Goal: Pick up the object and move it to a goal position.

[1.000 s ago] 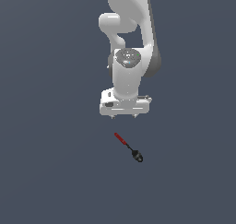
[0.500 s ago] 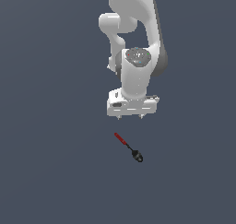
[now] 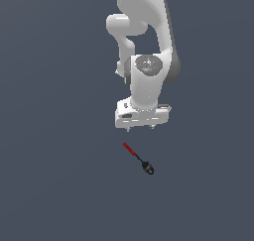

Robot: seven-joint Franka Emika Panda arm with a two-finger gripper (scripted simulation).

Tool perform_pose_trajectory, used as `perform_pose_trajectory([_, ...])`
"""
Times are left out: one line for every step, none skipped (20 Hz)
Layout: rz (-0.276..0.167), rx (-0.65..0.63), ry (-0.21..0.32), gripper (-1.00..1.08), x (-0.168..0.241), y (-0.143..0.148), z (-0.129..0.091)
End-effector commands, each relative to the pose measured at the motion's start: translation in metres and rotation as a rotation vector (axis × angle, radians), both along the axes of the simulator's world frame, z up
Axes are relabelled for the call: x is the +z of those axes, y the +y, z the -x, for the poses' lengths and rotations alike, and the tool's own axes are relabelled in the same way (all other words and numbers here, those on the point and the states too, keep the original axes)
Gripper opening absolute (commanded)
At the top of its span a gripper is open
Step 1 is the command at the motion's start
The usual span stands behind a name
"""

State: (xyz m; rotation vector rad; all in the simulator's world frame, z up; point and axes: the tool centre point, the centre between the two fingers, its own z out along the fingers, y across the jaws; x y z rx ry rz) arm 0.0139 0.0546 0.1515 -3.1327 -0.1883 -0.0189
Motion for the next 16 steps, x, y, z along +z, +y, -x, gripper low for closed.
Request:
perform_pose_trajectory([0.002, 0.032, 0.001, 1.0, -0.004, 0.0, -0.004])
perform_pose_trajectory([0.003, 0.048, 0.001, 1.0, -0.006, 0.0, -0.006])
perform_pose_trajectory([0.003, 0.066, 0.002, 1.0, -0.007, 0.0, -0.008])
perform_pose_trajectory([0.004, 0.085, 0.002, 1.0, -0.01, 0.0, -0.01])
perform_pose_trajectory([0.005, 0.105, 0.002, 1.0, -0.012, -0.001, -0.013])
perform_pose_trajectory([0.006, 0.127, 0.003, 1.0, -0.014, -0.001, -0.015])
perform_pose_trajectory([0.007, 0.15, 0.003, 1.0, -0.017, -0.001, -0.018])
perform_pose_trajectory([0.008, 0.175, 0.004, 1.0, -0.02, -0.001, -0.021])
perform_pose_trajectory([0.008, 0.201, 0.004, 1.0, -0.023, -0.001, -0.024])
perform_pose_trajectory([0.009, 0.228, 0.005, 1.0, -0.027, -0.002, -0.027])
perform_pose_trajectory([0.01, 0.256, 0.006, 1.0, -0.03, -0.002, -0.03])
perform_pose_trajectory([0.01, 0.284, 0.006, 1.0, -0.034, -0.002, -0.033])
perform_pose_trajectory([0.011, 0.312, 0.007, 1.0, -0.037, -0.002, -0.036])
perform_pose_trajectory([0.011, 0.34, 0.007, 1.0, -0.041, -0.003, -0.039])
perform_pose_trajectory([0.011, 0.367, 0.008, 1.0, -0.044, -0.003, -0.042])
perform_pose_trajectory([0.011, 0.395, 0.008, 1.0, -0.048, -0.004, -0.045])
